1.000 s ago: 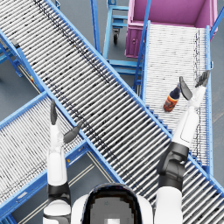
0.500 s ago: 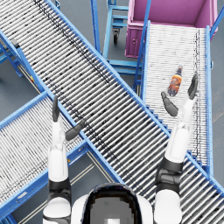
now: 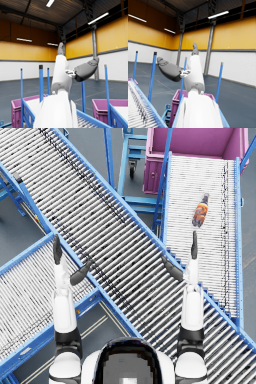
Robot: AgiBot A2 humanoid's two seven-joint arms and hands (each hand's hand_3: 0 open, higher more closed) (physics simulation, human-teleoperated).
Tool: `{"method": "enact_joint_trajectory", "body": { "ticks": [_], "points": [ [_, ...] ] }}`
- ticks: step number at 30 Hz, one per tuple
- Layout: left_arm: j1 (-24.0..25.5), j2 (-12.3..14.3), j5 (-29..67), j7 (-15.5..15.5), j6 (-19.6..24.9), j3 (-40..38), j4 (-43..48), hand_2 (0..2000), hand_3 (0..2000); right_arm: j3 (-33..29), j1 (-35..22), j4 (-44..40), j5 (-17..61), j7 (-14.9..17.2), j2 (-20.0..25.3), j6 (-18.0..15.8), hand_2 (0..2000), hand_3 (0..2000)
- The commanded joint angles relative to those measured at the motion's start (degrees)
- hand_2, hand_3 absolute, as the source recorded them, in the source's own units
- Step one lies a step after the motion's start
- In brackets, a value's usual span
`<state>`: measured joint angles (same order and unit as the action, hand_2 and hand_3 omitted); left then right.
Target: Pick up the oil and place it on the left assembly line, put the cola on the right, and keep Sprite still
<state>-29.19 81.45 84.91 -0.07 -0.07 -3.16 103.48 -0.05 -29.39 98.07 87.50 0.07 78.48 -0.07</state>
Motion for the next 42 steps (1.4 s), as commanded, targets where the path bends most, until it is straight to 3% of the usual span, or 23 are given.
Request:
{"method": "enact_joint_trajectory", "body": {
  "ticks": [1,23,42],
  "points": [
    [0.41,-0.23,-0.56,-0.12,-0.12,0.32,-0.03,0,0,0.25,0.31,0.03,-0.61,0.12,-0.16,-0.12,0,0],
    [11.8,-11.48,-25.68,-5.3,-5.31,13.7,-0.53,0,0,10.81,11.96,4.49,-28.08,5.31,-8.71,-5.25,0,0],
    [12.61,-12.31,-27.63,-5.7,-5.71,14.75,-0.57,0,0,11.63,12.81,4.84,-30.21,5.72,-9.34,-5.64,0,0]
  ]
}}
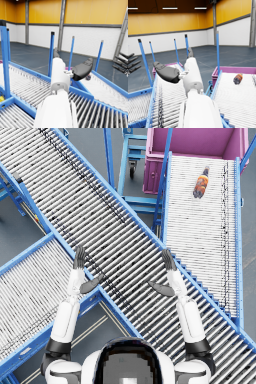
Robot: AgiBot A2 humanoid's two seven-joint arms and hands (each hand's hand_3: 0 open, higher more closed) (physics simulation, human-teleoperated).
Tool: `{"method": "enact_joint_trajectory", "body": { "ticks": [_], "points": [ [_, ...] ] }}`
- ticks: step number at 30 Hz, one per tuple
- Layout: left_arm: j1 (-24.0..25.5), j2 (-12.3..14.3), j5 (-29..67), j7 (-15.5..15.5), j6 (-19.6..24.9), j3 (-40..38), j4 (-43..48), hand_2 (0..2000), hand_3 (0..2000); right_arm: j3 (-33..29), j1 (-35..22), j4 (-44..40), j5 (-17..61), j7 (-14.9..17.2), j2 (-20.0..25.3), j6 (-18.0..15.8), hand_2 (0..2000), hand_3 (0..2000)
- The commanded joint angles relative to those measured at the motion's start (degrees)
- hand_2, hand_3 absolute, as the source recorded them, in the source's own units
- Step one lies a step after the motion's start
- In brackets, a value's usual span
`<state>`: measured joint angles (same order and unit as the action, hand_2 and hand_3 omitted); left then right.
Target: Pick up the oil and place it on the left assembly line, put the cola on the right, and keep Sprite still
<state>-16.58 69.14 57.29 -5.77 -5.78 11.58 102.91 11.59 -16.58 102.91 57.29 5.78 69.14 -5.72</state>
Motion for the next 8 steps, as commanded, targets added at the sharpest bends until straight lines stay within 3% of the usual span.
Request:
{"method": "enact_joint_trajectory", "body": {
  "ticks": [1,8],
  "points": [
    [0.0,0.0,0.0,0.0,0.0,0.0,0.0,0,0,0.0,0.0,0.0,0.0,0.0,0.0,0.0,0,0],
    [0.0,0.0,0.0,0.0,0.0,0.0,0.0,0,0,0.0,0.0,0.0,0.0,0.0,0.0,0.0,0,0]
  ]
}}
